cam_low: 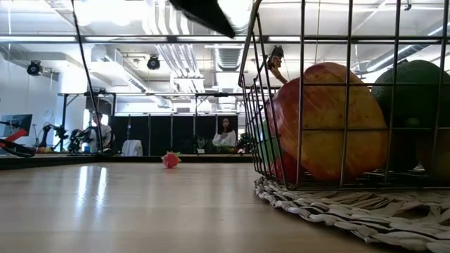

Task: Build produce basket
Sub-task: Put the strawberry into the wire basket

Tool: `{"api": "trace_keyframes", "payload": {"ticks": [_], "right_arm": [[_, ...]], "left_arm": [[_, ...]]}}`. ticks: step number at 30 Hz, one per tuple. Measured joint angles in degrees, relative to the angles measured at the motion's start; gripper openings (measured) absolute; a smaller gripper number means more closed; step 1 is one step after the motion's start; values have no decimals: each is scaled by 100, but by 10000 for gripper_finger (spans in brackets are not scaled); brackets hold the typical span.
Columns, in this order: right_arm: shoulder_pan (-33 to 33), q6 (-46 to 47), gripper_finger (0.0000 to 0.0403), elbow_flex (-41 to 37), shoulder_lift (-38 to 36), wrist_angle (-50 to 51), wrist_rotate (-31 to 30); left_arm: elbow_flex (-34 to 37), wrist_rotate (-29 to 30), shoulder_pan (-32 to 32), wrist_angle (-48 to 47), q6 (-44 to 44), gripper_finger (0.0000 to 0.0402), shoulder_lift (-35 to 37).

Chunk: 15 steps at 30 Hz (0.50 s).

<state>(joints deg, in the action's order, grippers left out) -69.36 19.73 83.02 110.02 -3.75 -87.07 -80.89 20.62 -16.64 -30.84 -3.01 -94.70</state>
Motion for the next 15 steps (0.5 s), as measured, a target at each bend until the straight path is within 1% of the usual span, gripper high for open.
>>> {"api": "trace_keyframes", "payload": {"ticks": [4,6,8,12,15], "right_arm": [[0,28,43,0,0,6,0],[0,43,43,0,-2,8,0],[0,72,43,0,-2,41,0],[10,79,43,0,-4,46,-1],[26,83,43,0,-7,46,0]], "left_arm": [[449,961,-42,-893,527,71,714],[887,1212,-27,-936,904,71,1169],[1452,1289,94,-787,1345,71,1606],[2660,1282,558,-465,2141,74,2335],[3535,1119,994,176,2714,94,2751]]}}
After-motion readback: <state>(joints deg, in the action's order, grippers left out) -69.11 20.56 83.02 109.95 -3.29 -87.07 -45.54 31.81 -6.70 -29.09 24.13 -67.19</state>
